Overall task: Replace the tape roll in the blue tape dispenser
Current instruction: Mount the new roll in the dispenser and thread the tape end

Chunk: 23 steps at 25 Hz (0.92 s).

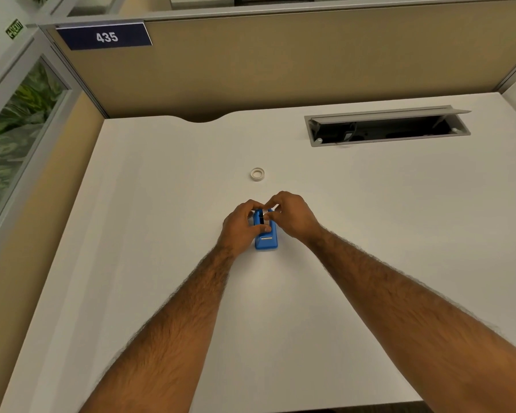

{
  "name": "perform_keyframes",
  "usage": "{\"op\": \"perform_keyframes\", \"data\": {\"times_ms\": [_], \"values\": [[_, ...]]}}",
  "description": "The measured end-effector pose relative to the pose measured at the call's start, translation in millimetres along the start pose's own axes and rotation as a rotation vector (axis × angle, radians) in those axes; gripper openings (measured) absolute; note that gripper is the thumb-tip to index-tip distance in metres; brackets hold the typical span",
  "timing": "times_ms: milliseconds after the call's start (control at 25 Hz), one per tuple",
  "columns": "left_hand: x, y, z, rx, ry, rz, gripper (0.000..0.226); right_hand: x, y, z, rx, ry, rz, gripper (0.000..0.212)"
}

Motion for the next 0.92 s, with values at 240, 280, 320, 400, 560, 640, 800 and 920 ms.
{"op": "perform_keyframes", "data": {"times_ms": [240,280,320,400,560,640,800,920], "values": [[-3.2,0.0,-2.4,-0.004,-0.011,0.002,0.049,2.1,1.2,4.7,-0.024,0.018,-0.026,0.013],[-3.8,-0.3,-2.7,-0.005,-0.013,0.003,0.049,1.9,2.1,5.2,-0.028,0.02,-0.036,0.014],[-4.5,-0.6,-2.7,-0.006,-0.012,0.003,0.049,1.1,3.0,5.0,-0.027,0.021,-0.04,0.014],[-4.9,-1.1,-2.8,-0.01,-0.004,0.0,0.047,-1.7,2.9,2.4,0.005,0.005,-0.011,0.015],[-5.1,-1.1,-4.2,-0.01,0.002,-0.007,0.046,-7.2,0.9,-5.3,0.008,-0.021,0.072,0.03],[-5.6,-0.9,-4.9,-0.014,-0.015,0.0,0.047,-6.6,2.8,-4.6,-0.006,-0.006,0.032,0.025],[-6.1,-1.3,-7.1,-0.001,-0.014,0.001,0.046,-5.4,4.5,0.0,-0.01,0.019,0.0,0.018],[-6.9,-0.9,-9.2,0.007,-0.011,-0.002,0.047,-4.6,2.0,1.9,-0.021,0.009,-0.012,0.015]]}}
Point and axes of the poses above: each hand's wrist, its own x-axis towards the middle knuckle, its own y-axis out of the palm, z = x × y, the point moved 2 cm from there along x, towards the middle knuckle, and after that the axes turned 3 degrees about z, right-handed, at the moved point
